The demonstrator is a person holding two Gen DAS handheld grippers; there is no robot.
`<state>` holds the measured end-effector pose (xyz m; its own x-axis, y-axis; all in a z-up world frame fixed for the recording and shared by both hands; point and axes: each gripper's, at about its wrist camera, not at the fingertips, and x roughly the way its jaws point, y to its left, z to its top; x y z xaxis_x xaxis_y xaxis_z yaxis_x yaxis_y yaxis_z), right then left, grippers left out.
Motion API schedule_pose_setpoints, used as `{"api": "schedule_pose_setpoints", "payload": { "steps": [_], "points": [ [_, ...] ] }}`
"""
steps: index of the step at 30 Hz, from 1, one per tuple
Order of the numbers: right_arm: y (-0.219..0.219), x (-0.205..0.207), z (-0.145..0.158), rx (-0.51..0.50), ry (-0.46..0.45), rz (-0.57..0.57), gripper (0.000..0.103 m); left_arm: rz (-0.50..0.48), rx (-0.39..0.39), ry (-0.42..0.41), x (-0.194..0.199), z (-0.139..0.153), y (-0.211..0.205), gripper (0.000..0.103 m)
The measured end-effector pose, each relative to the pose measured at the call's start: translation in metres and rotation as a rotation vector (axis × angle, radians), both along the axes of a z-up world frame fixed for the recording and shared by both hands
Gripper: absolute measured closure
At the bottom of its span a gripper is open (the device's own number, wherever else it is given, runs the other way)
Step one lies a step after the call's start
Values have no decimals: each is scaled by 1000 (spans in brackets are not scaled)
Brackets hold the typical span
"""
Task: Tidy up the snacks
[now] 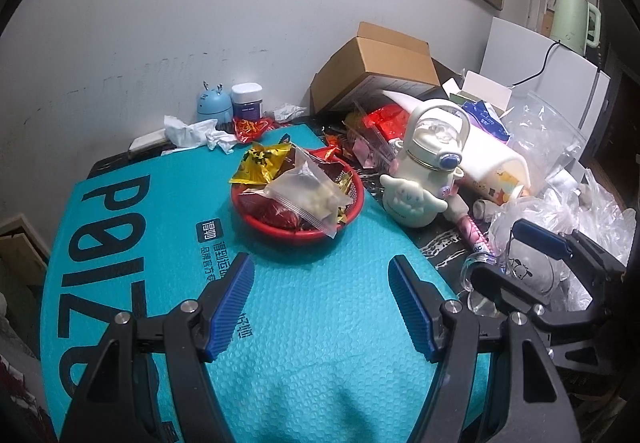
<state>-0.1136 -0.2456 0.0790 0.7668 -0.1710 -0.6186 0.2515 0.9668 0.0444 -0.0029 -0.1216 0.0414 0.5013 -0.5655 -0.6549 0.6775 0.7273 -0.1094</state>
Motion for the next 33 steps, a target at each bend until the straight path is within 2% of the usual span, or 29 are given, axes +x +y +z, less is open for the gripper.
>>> {"api": "schedule_pose_setpoints", "payload": {
  "steps": [33],
  "points": [
    [-9,2,-8,23,35,-9,23,6,29,7,-2,-4,-7,34]
  ]
}}
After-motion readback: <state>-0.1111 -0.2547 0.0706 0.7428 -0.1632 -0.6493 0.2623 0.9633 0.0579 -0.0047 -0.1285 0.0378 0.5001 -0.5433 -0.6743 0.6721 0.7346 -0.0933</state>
